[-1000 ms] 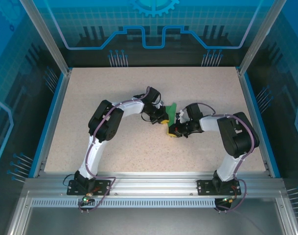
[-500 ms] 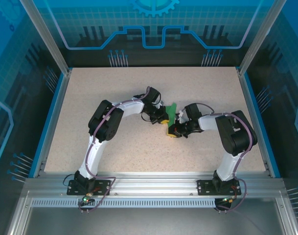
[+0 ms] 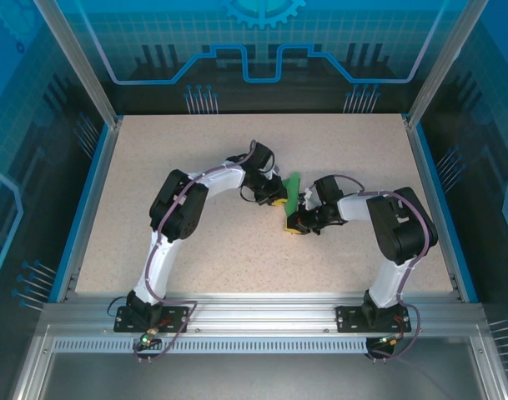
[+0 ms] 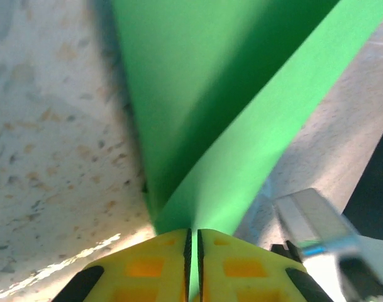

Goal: Fold a paper plane with a square sheet of paper (fold left side to right side)
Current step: Fold the wing for the fifth time at the center of the table.

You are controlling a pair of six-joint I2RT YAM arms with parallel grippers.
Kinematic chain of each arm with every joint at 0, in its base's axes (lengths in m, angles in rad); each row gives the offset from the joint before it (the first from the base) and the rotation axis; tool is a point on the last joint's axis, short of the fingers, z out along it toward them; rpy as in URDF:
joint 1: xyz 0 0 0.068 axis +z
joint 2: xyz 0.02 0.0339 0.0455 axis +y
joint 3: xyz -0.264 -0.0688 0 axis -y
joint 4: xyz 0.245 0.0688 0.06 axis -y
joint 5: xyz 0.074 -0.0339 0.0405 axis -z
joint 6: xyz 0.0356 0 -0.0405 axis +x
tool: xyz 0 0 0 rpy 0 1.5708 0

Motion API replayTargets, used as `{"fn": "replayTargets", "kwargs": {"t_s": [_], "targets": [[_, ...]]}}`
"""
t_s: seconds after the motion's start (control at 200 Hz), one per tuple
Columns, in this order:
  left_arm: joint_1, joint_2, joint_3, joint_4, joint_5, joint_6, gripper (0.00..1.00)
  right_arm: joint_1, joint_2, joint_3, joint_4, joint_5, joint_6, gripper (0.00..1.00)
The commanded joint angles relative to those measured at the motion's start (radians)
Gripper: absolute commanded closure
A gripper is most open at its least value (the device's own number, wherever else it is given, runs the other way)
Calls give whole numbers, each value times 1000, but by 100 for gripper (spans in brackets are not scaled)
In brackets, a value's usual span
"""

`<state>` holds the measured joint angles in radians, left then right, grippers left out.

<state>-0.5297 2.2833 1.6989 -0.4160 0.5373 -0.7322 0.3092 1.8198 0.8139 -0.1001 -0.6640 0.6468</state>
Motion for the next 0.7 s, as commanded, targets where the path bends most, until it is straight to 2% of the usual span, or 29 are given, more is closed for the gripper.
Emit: {"fn": "replayTargets", "kwargs": {"t_s": [0.0,0.275,0.695], "targets": [[5,-56,62,-32,6,40,86,10,50,-33,-98,64,-13,98],[-21,44,130,-5,75,41,84,8,51,-24,-106,62,-19,98],[-16,168,254,-139,-29,104,82,10,27,-20,-130,48,-33,98]]}}
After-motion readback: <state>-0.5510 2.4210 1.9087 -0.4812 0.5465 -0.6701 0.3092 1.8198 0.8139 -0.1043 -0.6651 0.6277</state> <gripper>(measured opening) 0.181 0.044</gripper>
